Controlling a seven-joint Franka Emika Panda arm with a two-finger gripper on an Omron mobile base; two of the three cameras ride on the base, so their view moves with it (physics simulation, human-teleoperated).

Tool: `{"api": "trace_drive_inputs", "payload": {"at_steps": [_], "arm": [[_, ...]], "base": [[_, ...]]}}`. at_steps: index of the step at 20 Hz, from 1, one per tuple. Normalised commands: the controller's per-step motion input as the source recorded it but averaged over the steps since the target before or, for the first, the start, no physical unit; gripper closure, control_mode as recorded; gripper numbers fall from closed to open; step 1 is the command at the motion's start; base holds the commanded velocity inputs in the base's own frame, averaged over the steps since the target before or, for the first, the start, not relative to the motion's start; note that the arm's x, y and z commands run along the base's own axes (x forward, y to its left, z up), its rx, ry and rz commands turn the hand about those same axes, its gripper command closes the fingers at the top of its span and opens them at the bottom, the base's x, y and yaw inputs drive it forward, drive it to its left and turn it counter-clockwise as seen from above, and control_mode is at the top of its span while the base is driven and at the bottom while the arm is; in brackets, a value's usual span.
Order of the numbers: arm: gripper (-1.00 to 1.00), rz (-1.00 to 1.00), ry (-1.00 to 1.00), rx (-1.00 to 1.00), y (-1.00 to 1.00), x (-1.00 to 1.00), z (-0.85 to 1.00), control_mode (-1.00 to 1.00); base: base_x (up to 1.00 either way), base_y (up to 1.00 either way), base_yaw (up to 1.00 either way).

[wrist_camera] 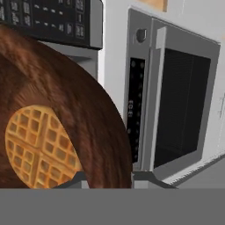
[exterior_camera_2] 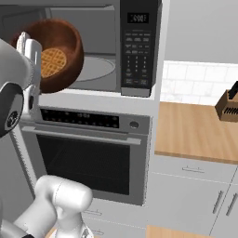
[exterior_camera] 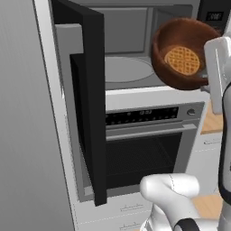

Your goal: Open the microwave, place the bowl with waffle inside the microwave, then close the microwave door and turn it on.

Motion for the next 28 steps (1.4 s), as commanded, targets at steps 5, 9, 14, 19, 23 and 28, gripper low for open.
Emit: {"api": "trace_drive_inputs", "payload": {"at_steps": [5,9,14,19,23,28], "arm": [[1.0,0.0,0.0,-0.01,0.09,0.63,-0.29,-1.0],[1.0,0.0,0.01,0.0,0.25,0.69,-0.19,-1.0],[1.0,0.0,0.0,0.0,0.33,0.7,-0.06,-1.0],[1.0,0.0,0.0,0.0,0.14,0.62,-0.09,-1.0],[1.0,0.0,0.0,0.0,0.12,0.31,0.0,-1.0],[1.0,0.03,0.01,0.0,0.01,0.4,0.0,-1.0]], "base": [[0.0,0.0,0.0],[0.0,0.0,0.0],[0.0,0.0,0.0],[0.0,0.0,0.0],[0.0,0.0,0.0],[0.0,0.0,0.0]]}}
